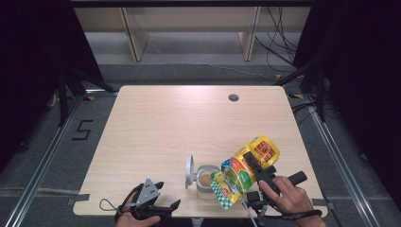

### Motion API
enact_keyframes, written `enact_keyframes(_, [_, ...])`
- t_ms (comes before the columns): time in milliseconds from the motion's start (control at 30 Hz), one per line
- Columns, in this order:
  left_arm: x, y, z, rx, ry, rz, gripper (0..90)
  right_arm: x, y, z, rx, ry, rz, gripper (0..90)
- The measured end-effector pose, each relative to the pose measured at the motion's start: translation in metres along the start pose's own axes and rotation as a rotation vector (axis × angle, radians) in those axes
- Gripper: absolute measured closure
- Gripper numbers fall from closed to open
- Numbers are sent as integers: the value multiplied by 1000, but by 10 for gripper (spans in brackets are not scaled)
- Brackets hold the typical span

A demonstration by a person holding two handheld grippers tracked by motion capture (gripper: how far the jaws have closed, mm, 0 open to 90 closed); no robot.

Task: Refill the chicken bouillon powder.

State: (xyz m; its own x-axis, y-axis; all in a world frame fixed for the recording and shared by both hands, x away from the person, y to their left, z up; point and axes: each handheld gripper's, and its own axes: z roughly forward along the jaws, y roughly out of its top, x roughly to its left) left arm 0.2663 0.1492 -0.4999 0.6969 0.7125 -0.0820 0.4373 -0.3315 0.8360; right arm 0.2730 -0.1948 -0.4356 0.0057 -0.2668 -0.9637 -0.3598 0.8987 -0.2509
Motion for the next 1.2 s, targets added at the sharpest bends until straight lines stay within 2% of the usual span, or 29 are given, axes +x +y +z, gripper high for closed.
enact_keyframes(100, [0,0,0,0,1,0,154,0,0,0,5,-3,2,475])
enact_keyframes(167, [0,0,0,0,1,1,153,-1,0,-1,13,14,-7,475])
enact_keyframes(233, [0,0,0,-1,1,0,153,-2,0,0,-4,-11,-22,475])
enact_keyframes(367, [0,0,0,-1,1,-3,153,0,1,-1,6,5,-2,475])
enact_keyframes(433, [0,0,-1,4,6,1,154,0,1,-1,3,5,-7,475])
enact_keyframes(467, [0,0,-1,1,3,-2,154,-1,1,0,-4,-14,-21,475])
enact_keyframes(833, [0,0,-1,4,5,1,153,-2,0,-1,-1,-11,-30,476])
enact_keyframes(867, [0,0,-1,1,2,-2,153,-1,0,-1,4,-3,-13,476])
enact_keyframes(967, [0,0,-1,4,6,2,154,-2,0,-1,-2,-10,-27,476])
enact_keyframes(1000, [0,0,0,-3,2,-3,154,-1,-1,-1,3,-5,-12,476])
enact_keyframes(1200, [0,0,-1,2,2,-1,154,-1,0,-1,5,0,-14,476])
